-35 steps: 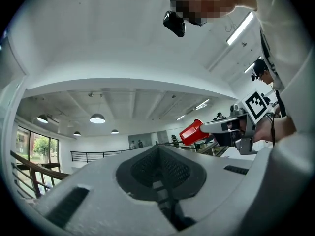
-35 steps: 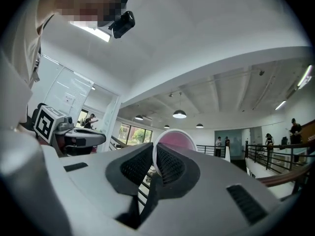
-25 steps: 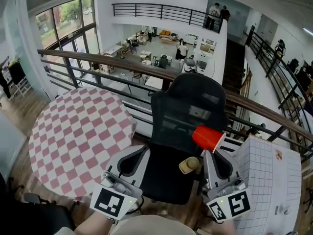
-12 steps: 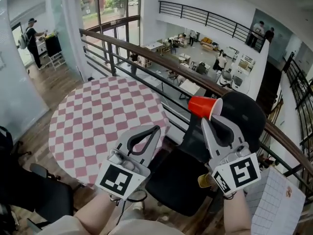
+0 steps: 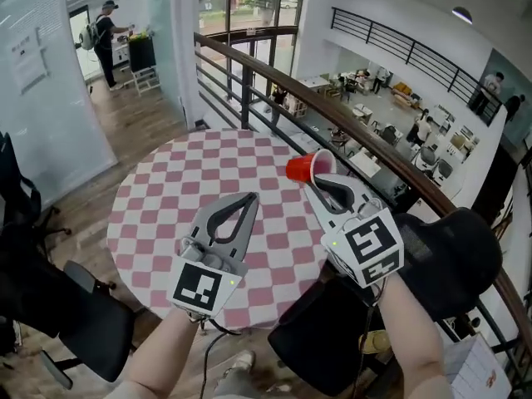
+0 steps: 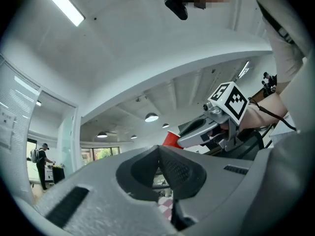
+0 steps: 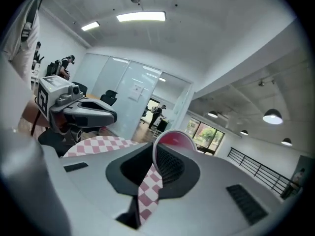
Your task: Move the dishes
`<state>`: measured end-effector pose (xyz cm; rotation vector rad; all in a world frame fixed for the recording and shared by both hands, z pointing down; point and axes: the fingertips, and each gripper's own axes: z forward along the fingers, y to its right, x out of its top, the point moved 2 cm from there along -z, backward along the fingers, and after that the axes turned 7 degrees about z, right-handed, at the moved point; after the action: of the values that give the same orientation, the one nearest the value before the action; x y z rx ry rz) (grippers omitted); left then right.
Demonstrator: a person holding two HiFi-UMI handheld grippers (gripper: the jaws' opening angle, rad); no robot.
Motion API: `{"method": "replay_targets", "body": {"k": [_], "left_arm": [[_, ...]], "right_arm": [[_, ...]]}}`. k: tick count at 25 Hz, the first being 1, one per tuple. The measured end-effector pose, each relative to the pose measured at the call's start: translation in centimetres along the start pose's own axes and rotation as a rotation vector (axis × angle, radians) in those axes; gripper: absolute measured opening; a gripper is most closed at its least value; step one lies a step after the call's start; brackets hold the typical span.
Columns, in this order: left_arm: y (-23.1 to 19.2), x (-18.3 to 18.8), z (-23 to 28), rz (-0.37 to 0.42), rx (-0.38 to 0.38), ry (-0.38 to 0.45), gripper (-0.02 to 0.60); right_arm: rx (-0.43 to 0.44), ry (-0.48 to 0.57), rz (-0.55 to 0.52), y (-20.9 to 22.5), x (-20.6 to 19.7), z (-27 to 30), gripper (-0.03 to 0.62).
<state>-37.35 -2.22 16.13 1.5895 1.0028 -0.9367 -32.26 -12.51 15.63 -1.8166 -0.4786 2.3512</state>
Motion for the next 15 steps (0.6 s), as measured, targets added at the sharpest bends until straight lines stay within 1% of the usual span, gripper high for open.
{"method": "replay_targets", "body": {"k": [3, 6, 7, 9, 11, 13, 15], "left_arm": [[-2.7, -4.1, 0.0, -0.014, 0.036, -0.055, 0.014], [-4.9, -8.7, 0.3, -0.003, 0.045, -0.073, 0.012], [-5.6, -10.1, 0.3, -0.003, 0.048, -0.067, 0.014], [-6.7, -12.7, -0.2, -0.042, 0.067, -0.063, 0.012], [-7.5, -15.6, -0.7, -0.062, 0.078, -0.086, 0.012], [-7.9, -18.9, -0.7, -0.049, 0.077, -0.117, 0.012], [-8.0, -22.0, -0.7, -0.023, 0.069, -0.125, 0.014]], "right_arm": [[0.086, -0.055, -0.013, -1.9, -1.7, 6.0, 0.036], [0.122, -0.108, -0.021, -3.1, -4.4, 11.5, 0.035], [0.133, -0.131, -0.030, -3.6, -5.7, 13.2, 0.035], [0.161, -0.186, -0.065, -4.9, -8.6, 16.5, 0.035], [0.183, -0.235, -0.100, -5.9, -11.6, 19.4, 0.036], [0.192, -0.274, -0.103, -6.5, -14.6, 21.8, 0.035], [0.201, -0.316, -0.093, -7.2, -17.7, 23.9, 0.035]]}}
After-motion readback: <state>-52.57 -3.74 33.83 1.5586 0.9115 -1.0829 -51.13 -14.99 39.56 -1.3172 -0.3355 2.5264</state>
